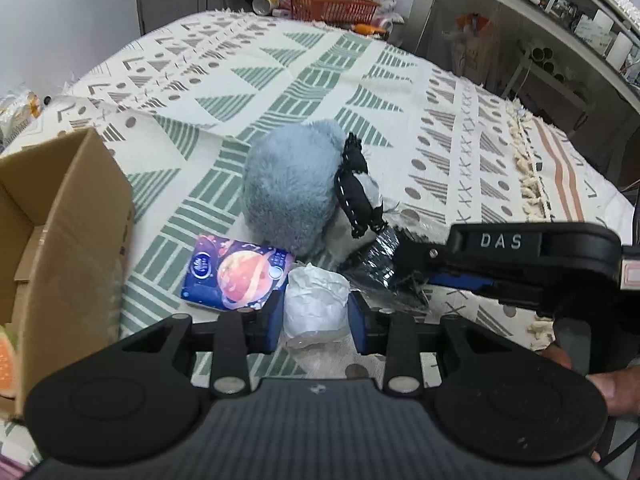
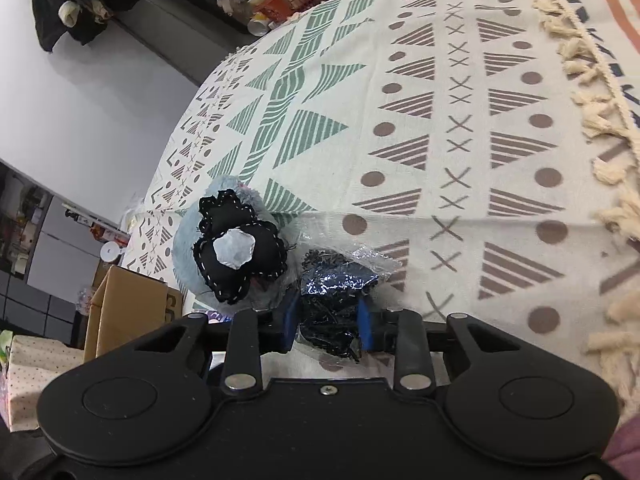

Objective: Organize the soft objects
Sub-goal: 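Grasp the white plastic bag with the left tool while the right tool grasps the black sequin bag, then carry the white bag into the box with the left tool while the right tool drops the sequin bag in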

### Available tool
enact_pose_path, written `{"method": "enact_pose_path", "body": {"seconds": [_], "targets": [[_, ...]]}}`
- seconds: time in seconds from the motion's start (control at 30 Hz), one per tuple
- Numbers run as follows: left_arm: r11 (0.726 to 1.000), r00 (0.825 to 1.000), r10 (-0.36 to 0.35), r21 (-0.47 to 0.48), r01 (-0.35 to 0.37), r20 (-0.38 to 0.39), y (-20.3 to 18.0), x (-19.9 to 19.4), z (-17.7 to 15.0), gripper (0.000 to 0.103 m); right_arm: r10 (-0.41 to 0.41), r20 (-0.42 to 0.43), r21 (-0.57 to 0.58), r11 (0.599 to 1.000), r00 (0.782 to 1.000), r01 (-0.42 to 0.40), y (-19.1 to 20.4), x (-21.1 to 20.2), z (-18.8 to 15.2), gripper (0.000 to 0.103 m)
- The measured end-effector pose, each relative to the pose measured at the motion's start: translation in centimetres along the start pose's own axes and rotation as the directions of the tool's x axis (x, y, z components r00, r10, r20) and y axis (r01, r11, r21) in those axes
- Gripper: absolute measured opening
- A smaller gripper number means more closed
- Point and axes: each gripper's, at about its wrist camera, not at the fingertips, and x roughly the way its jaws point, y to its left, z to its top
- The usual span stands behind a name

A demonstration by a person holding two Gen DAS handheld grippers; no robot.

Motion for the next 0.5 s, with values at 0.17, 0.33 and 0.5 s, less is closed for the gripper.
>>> {"method": "enact_pose_path", "body": {"seconds": [0.17, 0.33, 0.5], "targets": [[1.0, 0.999, -0.012, -0.017, 0.013, 0.042, 0.4, -2.2, 0.1, 0.033, -0.011, 0.031, 0.017, 1.0, 0.999, 0.011, 0.0, -1.7, -0.6, 0.029], [0.999, 0.997, -0.02, -0.027, 0.022, 0.08, 0.8, -4.4, 0.1, 0.033, -0.003, 0.048, 0.026, 1.0, 0.999, 0.002, 0.3, -3.2, -1.0, 0.029], [0.999, 0.993, -0.032, -0.039, 0.037, 0.117, 1.6, -6.4, -0.2, 0.033, -0.005, 0.083, 0.002, 1.0, 0.997, 0.005, 1.4, -4.7, -1.6, 0.029]]}}
